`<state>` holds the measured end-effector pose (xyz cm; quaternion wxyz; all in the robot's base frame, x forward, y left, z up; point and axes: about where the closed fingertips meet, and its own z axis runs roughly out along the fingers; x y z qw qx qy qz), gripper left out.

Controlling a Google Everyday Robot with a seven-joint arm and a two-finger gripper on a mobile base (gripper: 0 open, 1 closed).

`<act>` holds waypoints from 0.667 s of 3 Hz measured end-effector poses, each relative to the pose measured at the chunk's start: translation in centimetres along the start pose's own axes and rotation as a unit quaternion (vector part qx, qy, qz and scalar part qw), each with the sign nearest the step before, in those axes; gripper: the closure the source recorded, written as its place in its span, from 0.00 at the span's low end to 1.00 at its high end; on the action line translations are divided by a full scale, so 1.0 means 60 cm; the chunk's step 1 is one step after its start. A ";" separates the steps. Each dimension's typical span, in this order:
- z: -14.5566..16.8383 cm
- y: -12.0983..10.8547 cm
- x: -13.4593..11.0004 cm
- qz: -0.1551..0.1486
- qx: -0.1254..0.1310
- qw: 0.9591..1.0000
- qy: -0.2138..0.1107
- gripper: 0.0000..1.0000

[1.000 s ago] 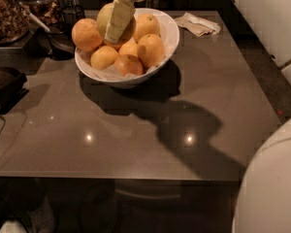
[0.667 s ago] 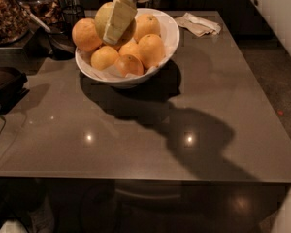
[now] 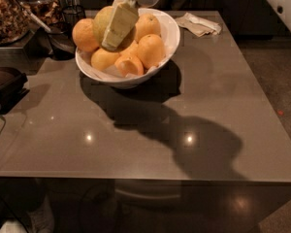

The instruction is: Pick orange from white bowl

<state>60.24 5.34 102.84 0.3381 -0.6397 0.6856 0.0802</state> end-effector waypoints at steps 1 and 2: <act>-0.017 0.031 -0.013 0.012 0.006 1.000 -0.001 1.00; -0.050 0.083 -0.022 0.037 0.020 0.999 -0.002 1.00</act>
Offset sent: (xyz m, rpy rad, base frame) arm -0.1035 -0.0012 0.0149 0.0521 0.0267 -0.1517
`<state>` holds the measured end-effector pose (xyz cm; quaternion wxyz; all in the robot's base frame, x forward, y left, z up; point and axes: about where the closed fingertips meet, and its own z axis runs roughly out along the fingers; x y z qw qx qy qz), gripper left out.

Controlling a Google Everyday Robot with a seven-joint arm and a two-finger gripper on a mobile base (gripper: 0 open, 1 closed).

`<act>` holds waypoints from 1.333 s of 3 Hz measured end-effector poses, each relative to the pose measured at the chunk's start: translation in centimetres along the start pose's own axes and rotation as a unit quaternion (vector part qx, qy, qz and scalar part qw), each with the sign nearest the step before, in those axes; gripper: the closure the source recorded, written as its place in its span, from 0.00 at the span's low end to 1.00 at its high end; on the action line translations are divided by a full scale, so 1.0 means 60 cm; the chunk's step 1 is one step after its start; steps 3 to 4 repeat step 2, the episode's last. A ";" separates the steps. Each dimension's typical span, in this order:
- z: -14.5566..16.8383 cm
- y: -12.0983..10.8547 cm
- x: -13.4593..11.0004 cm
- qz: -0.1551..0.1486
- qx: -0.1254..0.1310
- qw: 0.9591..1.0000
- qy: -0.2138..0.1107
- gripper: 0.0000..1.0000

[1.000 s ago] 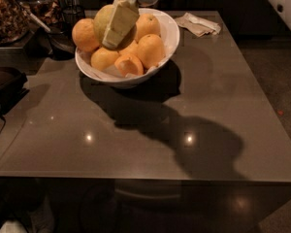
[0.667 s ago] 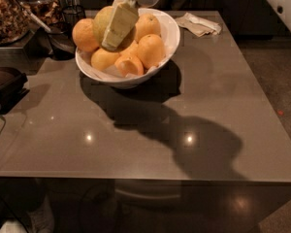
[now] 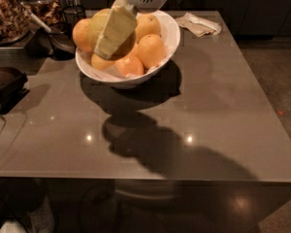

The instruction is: Pick orange from white bowl

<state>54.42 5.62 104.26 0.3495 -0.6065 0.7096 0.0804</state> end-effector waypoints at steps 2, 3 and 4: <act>-0.019 0.049 0.006 0.022 0.007 1.000 0.008 1.00; -0.019 0.049 0.006 0.022 0.007 1.000 0.008 1.00; -0.019 0.049 0.006 0.022 0.007 1.000 0.008 1.00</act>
Offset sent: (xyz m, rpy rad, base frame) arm -0.0269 -0.0013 -0.0008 0.0057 0.0115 -0.0398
